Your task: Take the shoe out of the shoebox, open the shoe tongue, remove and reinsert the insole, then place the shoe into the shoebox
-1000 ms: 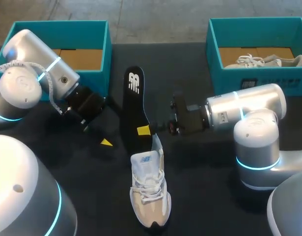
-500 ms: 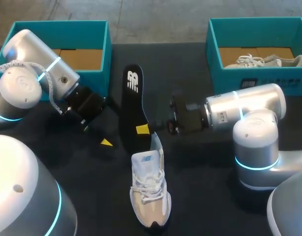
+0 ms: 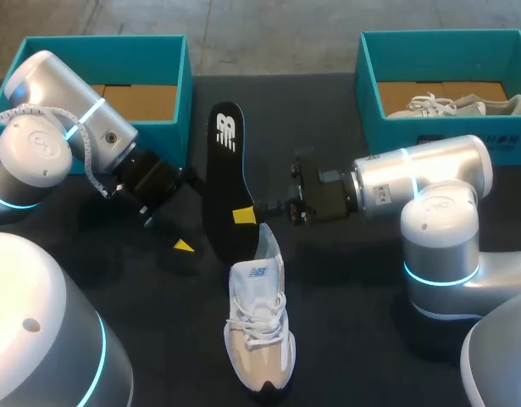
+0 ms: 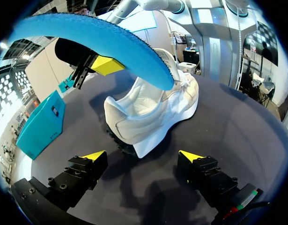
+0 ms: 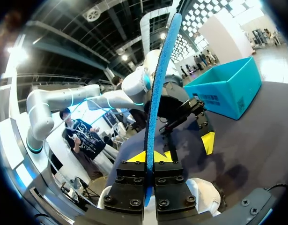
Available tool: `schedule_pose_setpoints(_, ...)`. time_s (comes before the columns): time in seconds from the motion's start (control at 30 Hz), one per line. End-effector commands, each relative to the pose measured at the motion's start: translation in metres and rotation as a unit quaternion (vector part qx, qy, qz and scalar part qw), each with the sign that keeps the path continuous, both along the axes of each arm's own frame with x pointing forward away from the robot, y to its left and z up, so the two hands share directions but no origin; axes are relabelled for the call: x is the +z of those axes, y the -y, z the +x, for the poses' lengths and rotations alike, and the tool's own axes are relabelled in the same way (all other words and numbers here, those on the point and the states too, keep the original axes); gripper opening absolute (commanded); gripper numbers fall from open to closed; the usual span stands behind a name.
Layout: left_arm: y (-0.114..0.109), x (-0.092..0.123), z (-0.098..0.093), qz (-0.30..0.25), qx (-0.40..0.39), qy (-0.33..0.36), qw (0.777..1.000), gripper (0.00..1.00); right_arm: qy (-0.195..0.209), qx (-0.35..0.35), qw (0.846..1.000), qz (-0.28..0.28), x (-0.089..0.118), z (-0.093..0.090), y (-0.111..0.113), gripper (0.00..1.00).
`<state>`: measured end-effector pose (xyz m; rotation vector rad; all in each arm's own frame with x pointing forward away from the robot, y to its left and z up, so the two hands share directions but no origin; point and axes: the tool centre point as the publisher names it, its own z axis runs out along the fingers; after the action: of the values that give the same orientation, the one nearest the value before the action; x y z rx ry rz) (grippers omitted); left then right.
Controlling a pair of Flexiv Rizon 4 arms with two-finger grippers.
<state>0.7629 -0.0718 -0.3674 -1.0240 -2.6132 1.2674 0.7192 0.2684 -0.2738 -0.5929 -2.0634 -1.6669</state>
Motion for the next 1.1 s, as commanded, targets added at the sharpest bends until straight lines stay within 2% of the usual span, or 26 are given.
schedule_pose_setpoints(0.03,0.001,-0.001,0.001,0.001,-0.001,0.000,1.000,1.00,0.001,-0.001,1.000,-0.002,0.002,0.002,0.000,0.00)
schedule_pose_setpoints(0.8,0.002,0.002,-0.002,0.003,-0.004,0.010,1.000,1.00,0.007,-0.016,1.000,-0.010,0.004,0.013,0.018,0.00)
schedule_pose_setpoints(1.1,0.005,0.002,-0.010,-0.002,0.002,0.008,1.000,1.00,0.005,-0.022,1.000,-0.009,0.002,0.016,0.025,0.00)
